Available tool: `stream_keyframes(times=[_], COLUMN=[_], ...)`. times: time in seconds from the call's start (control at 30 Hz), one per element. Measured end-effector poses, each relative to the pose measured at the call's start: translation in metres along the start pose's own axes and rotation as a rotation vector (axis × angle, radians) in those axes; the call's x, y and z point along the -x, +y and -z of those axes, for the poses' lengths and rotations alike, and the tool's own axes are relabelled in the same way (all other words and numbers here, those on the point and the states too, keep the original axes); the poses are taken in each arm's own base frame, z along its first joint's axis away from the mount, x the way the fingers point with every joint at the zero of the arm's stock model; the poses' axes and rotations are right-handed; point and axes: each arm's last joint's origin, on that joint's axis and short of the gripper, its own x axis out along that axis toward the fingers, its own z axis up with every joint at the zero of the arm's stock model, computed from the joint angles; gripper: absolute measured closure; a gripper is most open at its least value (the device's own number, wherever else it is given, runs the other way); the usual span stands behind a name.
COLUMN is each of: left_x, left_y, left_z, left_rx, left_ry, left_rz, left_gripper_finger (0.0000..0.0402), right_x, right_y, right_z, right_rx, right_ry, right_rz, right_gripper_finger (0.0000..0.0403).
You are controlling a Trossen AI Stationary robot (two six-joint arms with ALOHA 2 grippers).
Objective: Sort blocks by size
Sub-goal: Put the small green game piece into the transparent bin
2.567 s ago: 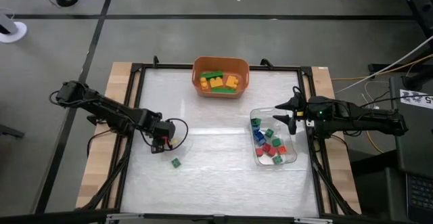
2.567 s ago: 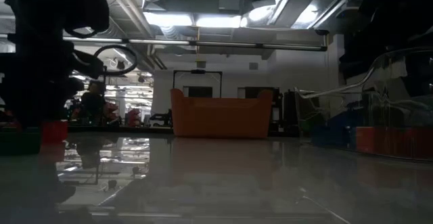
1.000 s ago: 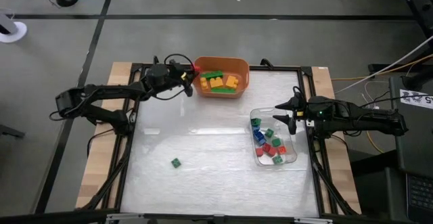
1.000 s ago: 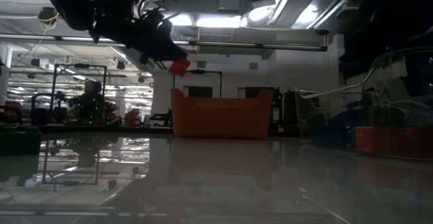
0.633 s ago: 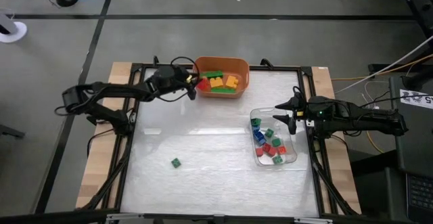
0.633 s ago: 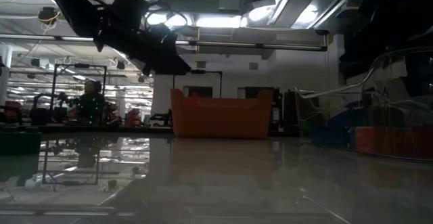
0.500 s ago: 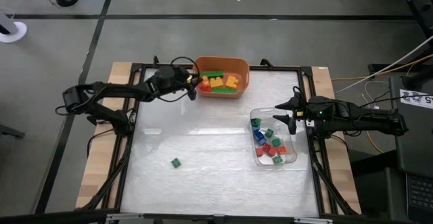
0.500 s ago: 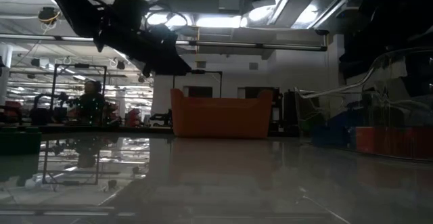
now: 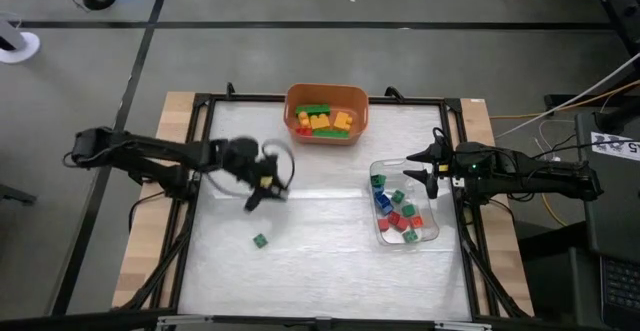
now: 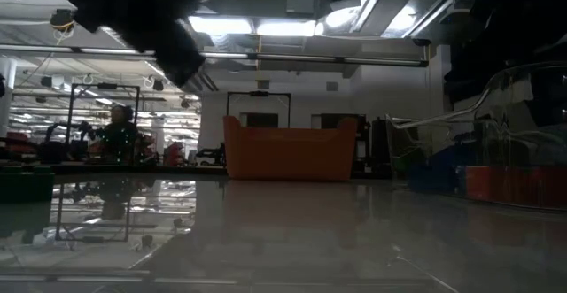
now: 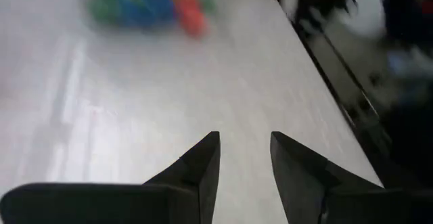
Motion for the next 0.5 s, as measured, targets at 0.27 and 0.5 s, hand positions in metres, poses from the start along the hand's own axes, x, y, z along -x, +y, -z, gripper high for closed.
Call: stream_keyframes(times=[0.27,0.5], left_x=[-0.016,-0.014], left_y=[-0.062,-0.088], left_z=[0.035,0.054], left_rx=[-0.088,-0.242], left_ry=[0.237,0.308], left_rz=[-0.020,-0.102], left_gripper_finger=[0.0285,0.0272], right_x=[0.000,0.001], right_y=[0.001,0.004], right_z=[-0.001,-0.013], right_rx=[-0.002,-0.025], right_ry=[-0.013,-0.134], right_rz=[-0.013,-0.046], right_gripper_finger=[0.0164,0.0164])
